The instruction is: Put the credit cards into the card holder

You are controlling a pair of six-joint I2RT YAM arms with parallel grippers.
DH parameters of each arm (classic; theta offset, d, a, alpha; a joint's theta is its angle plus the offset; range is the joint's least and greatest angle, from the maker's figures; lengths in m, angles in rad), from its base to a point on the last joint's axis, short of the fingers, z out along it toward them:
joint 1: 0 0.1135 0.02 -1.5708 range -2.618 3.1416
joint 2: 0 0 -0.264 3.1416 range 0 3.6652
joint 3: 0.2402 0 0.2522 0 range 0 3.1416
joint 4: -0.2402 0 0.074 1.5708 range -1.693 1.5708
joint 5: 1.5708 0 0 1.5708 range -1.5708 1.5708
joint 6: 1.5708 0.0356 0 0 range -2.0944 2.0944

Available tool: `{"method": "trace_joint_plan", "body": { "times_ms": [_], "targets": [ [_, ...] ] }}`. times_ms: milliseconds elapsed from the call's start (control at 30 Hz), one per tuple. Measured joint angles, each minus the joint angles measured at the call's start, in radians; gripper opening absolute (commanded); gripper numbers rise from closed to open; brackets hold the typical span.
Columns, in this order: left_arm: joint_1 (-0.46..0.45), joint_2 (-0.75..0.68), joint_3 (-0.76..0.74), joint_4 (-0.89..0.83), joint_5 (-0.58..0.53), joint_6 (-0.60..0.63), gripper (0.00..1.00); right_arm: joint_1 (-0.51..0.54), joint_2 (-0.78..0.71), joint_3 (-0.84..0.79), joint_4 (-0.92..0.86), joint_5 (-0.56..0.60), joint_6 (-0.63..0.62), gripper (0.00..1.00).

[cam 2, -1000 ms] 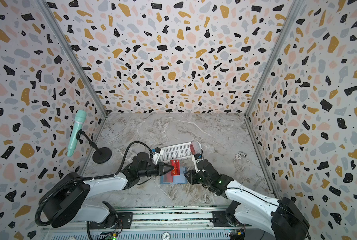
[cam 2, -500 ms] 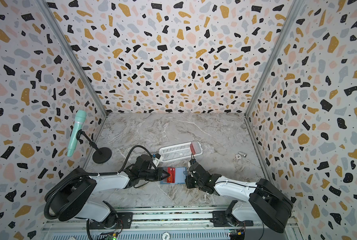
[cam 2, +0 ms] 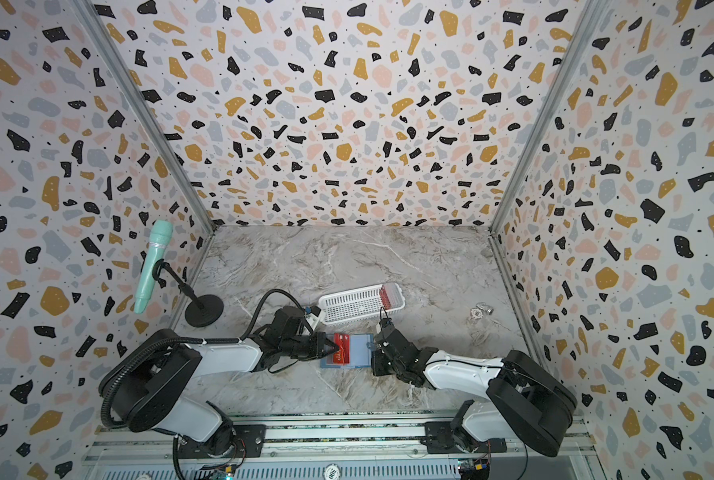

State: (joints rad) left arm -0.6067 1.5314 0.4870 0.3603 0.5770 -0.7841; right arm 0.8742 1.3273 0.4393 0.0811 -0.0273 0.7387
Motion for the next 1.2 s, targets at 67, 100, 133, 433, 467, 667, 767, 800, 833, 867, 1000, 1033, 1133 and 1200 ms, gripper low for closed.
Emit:
{"method": "trace_joint_plan", "body": {
  "times_ms": [67,100,133,433,467,667,767,800,833,867,1000,1033,1133,1200],
  "targets": [
    [0.005,0.011,0.0,0.006,0.009,-0.009,0.0,0.004,0.005,0.002,0.004,0.006,0.0,0.12],
    [0.007,0.014,0.0,0.008,0.012,-0.013,0.0,0.006,0.006,0.002,0.006,0.008,0.0,0.11],
    [0.008,0.018,0.0,0.01,0.016,-0.018,0.0,0.008,0.008,0.003,0.007,0.012,0.0,0.11],
    [0.017,0.061,0.0,0.068,0.064,-0.076,0.0,0.017,0.023,0.008,0.019,0.029,0.0,0.09],
    [0.017,0.062,0.0,0.072,0.068,-0.079,0.0,0.018,0.023,0.009,0.019,0.031,0.0,0.09],
    [0.017,0.064,-0.005,0.092,0.072,-0.119,0.0,0.025,0.031,0.011,0.027,0.042,0.001,0.08],
    [0.017,0.066,-0.013,0.105,0.072,-0.137,0.0,0.026,0.035,0.014,0.029,0.044,0.002,0.08],
    [0.017,0.067,-0.014,0.108,0.073,-0.141,0.0,0.027,0.035,0.014,0.029,0.045,0.002,0.08],
    [0.017,0.069,-0.015,0.113,0.073,-0.144,0.0,0.027,0.035,0.014,0.029,0.046,0.002,0.08],
    [0.017,0.07,-0.016,0.114,0.074,-0.147,0.0,0.028,0.035,0.014,0.029,0.047,0.003,0.08],
    [0.017,0.073,-0.021,0.12,0.072,-0.153,0.0,0.028,0.035,0.014,0.028,0.048,0.004,0.07],
    [0.017,0.074,-0.023,0.12,0.071,-0.154,0.0,0.028,0.035,0.014,0.028,0.048,0.004,0.07],
    [0.017,0.074,-0.025,0.116,0.063,-0.162,0.0,0.029,0.035,0.014,0.028,0.05,0.005,0.07],
    [0.017,0.073,-0.028,0.117,0.052,-0.174,0.0,0.029,0.035,0.014,0.028,0.051,0.005,0.07]
  ]
}}
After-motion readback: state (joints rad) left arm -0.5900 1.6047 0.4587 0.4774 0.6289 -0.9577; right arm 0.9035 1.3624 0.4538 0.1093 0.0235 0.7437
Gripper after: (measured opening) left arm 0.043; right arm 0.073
